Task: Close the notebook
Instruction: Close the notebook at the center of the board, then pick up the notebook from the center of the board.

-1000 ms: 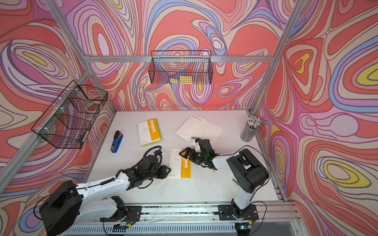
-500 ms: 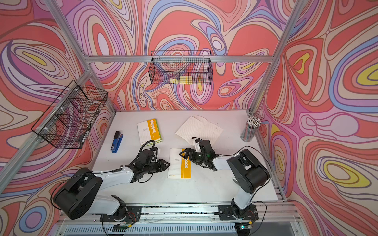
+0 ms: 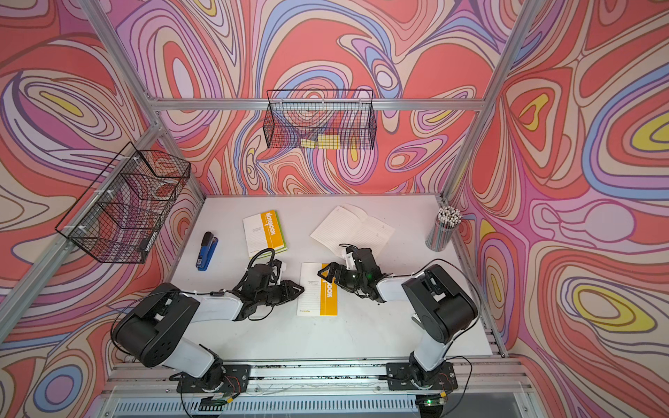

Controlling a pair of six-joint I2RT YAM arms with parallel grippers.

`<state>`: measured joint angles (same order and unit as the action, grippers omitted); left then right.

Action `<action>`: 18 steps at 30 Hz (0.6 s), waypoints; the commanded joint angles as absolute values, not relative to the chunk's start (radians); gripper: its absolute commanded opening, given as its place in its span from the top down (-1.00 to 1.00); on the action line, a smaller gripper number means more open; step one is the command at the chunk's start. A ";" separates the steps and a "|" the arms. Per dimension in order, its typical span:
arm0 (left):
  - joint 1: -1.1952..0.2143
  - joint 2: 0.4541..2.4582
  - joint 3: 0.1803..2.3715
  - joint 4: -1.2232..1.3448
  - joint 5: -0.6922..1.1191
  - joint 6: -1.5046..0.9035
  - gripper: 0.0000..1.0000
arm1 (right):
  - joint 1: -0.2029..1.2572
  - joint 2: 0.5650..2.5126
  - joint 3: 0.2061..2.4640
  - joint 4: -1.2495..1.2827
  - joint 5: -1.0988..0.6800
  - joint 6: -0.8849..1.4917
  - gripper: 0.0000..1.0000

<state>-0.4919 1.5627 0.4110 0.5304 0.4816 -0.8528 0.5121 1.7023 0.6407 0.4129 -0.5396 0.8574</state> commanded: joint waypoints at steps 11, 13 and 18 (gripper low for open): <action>-0.435 1.753 0.331 0.933 0.648 -0.972 0.65 | 0.520 1.695 0.619 0.379 -0.528 0.848 -0.97; -0.434 1.779 0.325 0.987 0.656 -0.989 0.73 | 0.520 1.696 0.621 0.377 -0.529 0.845 -0.97; -0.434 1.820 0.322 1.058 0.677 -1.008 0.91 | 0.520 1.701 0.625 0.375 -0.532 0.844 -0.97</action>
